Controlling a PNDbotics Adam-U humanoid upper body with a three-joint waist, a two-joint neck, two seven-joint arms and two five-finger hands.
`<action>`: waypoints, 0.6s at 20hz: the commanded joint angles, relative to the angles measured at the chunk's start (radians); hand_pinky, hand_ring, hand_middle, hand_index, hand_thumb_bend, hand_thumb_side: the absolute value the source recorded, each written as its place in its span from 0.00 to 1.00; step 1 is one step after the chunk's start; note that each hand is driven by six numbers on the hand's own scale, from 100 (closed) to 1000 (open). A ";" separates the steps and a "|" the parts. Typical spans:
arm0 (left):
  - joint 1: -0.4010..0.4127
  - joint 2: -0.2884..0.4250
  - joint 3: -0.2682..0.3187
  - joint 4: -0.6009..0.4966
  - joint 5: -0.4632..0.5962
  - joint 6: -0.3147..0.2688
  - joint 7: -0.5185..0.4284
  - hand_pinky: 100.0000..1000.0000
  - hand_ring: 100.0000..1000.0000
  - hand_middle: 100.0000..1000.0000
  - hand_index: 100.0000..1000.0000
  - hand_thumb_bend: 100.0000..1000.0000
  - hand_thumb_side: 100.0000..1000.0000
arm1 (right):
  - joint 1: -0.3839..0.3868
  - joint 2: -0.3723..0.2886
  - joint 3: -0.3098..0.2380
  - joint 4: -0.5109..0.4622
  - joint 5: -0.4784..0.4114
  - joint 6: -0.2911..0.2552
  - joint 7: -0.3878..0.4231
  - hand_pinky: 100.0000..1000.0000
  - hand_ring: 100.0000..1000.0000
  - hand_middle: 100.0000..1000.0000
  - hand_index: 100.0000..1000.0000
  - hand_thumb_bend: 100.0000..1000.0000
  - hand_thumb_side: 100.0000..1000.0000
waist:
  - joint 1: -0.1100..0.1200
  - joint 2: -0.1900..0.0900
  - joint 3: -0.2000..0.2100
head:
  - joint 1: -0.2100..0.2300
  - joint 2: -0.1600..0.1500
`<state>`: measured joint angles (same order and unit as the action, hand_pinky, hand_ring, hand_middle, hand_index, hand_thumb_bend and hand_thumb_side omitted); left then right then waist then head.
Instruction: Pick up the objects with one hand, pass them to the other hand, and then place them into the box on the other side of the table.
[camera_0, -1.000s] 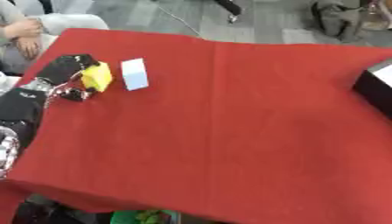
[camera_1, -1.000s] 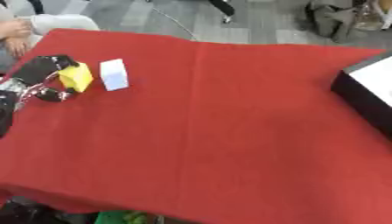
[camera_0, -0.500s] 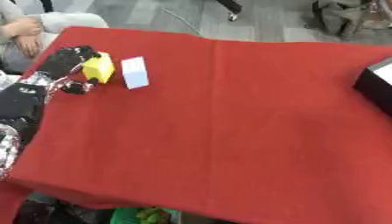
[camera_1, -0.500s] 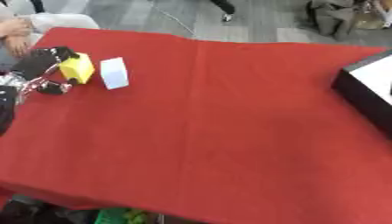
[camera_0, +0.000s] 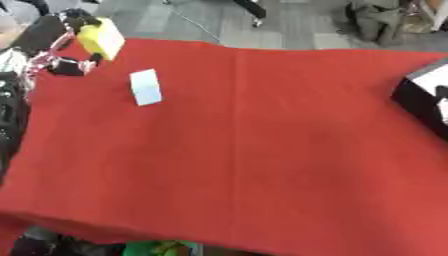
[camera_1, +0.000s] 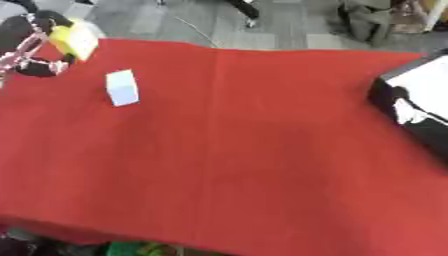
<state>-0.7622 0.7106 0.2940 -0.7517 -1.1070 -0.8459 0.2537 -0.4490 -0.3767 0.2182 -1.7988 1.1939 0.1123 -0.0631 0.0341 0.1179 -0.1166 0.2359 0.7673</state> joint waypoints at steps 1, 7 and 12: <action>0.009 0.002 -0.006 -0.110 0.210 -0.050 -0.136 0.60 0.38 0.34 0.58 0.00 0.06 | -0.035 0.006 0.044 -0.067 0.058 -0.069 0.024 0.81 0.78 0.80 0.96 0.33 0.62 | 0.002 -0.023 0.003 | -0.037 0.003; 0.045 -0.094 -0.108 -0.243 0.695 -0.058 -0.547 0.63 0.37 0.32 0.58 0.00 0.14 | -0.119 0.052 0.140 -0.114 0.164 -0.186 0.067 0.97 0.94 0.93 0.95 0.55 0.73 | 0.006 -0.026 0.010 | -0.080 0.003; 0.044 -0.187 -0.167 -0.353 1.095 0.089 -0.955 0.64 0.36 0.31 0.57 0.00 0.21 | -0.175 0.091 0.194 -0.108 0.205 -0.229 0.073 1.00 0.97 0.95 0.95 0.43 0.53 | 0.007 -0.026 0.023 | -0.104 0.003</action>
<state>-0.7025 0.5192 0.1374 -1.0603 -0.1015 -0.6485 -0.4727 -0.6048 -0.2899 0.4050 -1.8916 1.3857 -0.1053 0.0096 0.0410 0.1114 -0.0942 0.1381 0.7718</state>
